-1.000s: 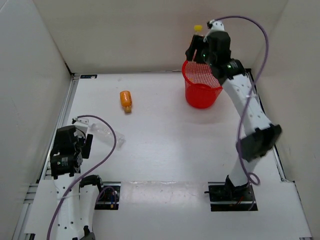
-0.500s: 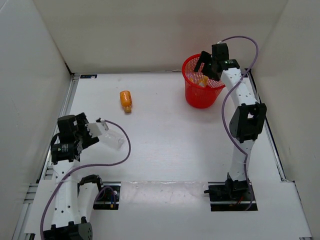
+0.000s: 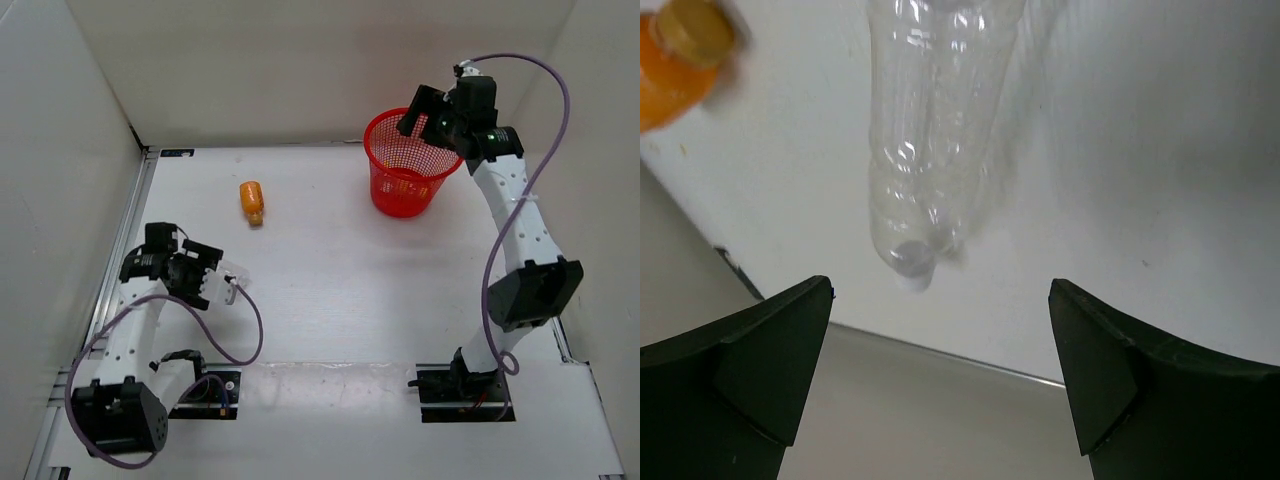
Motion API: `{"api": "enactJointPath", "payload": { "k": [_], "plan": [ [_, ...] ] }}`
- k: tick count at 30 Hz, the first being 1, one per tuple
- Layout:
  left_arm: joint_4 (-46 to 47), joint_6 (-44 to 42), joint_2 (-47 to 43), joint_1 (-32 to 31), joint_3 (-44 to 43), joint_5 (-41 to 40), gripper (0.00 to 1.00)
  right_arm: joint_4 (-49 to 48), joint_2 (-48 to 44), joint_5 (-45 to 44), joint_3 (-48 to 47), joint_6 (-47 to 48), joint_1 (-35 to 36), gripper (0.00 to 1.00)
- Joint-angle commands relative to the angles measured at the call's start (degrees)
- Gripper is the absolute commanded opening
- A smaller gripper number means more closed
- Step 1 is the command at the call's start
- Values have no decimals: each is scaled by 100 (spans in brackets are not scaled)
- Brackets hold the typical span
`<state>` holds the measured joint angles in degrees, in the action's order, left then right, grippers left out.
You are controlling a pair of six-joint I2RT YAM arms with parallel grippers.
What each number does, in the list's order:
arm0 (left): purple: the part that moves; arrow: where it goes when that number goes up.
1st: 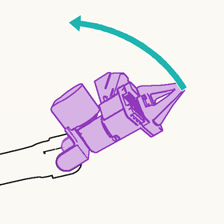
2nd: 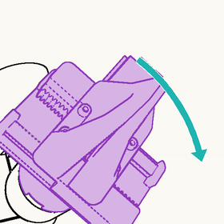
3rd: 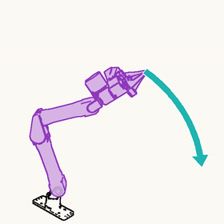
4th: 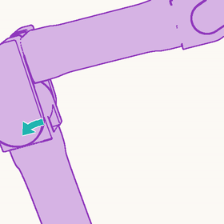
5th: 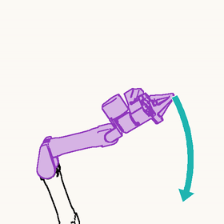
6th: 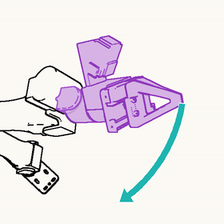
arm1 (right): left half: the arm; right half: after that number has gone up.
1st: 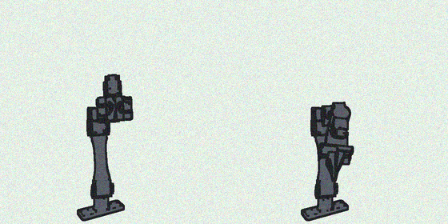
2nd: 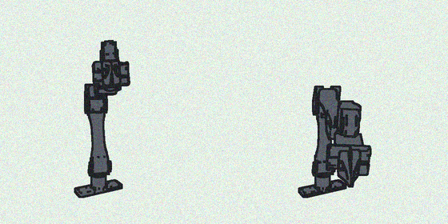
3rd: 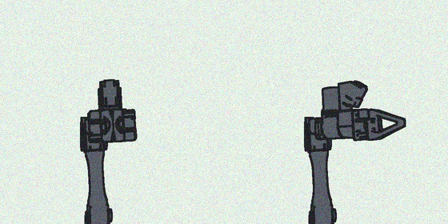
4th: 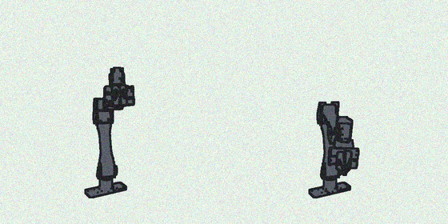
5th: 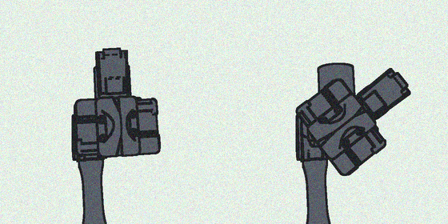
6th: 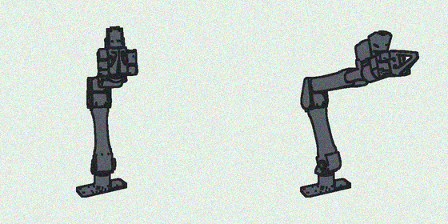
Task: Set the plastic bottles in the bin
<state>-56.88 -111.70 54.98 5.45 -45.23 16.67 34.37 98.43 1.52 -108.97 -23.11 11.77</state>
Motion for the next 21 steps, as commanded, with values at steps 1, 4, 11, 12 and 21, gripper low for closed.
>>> {"api": "enactJointPath", "payload": {
  "k": [1, 4, 11, 12, 21],
  "plan": [
    [-350, -301, 424, -430, -512, 57, 100, -325, -499, 24, 507, 228, 36, 100],
    [-499, 244, 1083, -931, -872, -14, 100, -378, -728, -28, 867, 228, 36, 100],
    [-166, 623, 1752, -1495, -742, -567, 100, -431, -1019, -29, 1342, 290, 36, 100],
    [-96, 623, 1805, -1495, -680, -568, 100, -431, -1019, -29, 1395, 342, -16, 100],
    [334, 1123, 2623, -1555, -794, -936, 100, -431, -1125, -29, 1396, 343, -70, 100]
  ]
}}
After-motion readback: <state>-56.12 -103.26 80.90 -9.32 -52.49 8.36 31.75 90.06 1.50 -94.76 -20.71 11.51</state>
